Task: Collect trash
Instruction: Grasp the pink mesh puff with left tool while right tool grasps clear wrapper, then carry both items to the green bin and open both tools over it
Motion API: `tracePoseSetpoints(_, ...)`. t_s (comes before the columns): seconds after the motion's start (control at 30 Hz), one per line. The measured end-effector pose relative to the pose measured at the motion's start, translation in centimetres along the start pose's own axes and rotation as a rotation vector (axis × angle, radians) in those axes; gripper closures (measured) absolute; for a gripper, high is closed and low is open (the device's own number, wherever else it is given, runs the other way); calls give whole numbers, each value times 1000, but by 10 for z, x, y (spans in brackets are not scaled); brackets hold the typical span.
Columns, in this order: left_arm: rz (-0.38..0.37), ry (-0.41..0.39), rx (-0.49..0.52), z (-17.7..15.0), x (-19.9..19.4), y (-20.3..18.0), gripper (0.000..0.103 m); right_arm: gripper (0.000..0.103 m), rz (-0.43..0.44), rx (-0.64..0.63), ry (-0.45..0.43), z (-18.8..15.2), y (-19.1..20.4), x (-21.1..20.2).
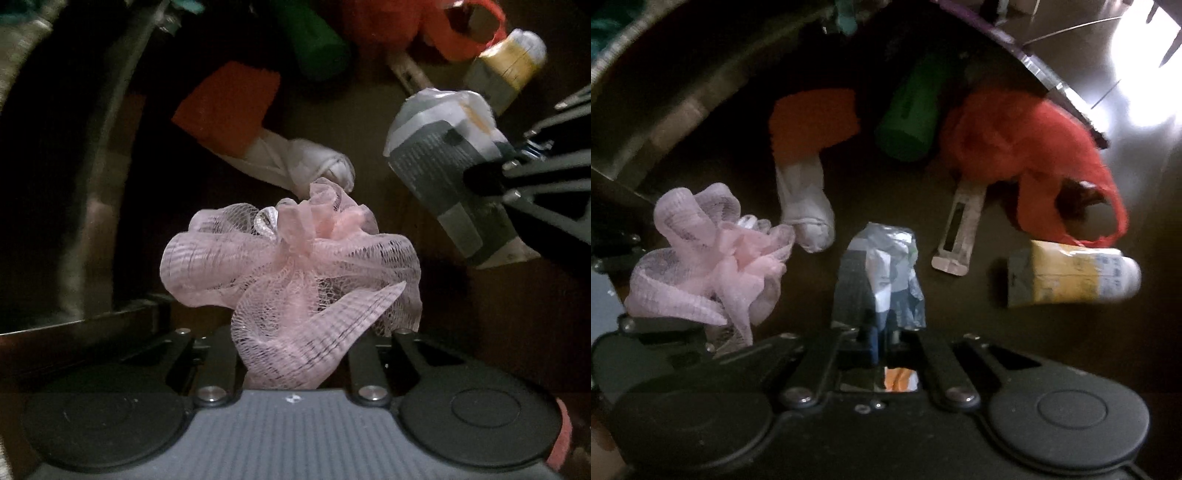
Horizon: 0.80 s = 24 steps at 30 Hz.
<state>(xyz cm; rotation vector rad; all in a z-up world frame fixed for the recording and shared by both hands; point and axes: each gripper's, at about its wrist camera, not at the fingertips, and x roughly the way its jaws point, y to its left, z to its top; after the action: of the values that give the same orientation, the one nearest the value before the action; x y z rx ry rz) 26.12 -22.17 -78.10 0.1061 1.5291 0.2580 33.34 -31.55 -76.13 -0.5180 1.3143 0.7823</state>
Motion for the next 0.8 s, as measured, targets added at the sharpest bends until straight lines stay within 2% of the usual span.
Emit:
tracePoseSetpoints(0.17, -22, -26, 7, 3, -62, 14, 84, 101, -4, 72, -12, 3, 5, -62)
tracePoseSetpoints(0.33, -61, -63, -33, -1, -156, 48, 84, 101, -5, 171, -30, 24, 13, -136)
tracePoseSetpoints(0.63, -117, -209, -65, 4, -370, 126, 84, 101, -9, 224, -150, 81, 41, -349)
tracePoseSetpoints(0.8, -108, -288, -68, 7, -464, 168, 84, 101, -9, 214, -211, 113, 69, -454)
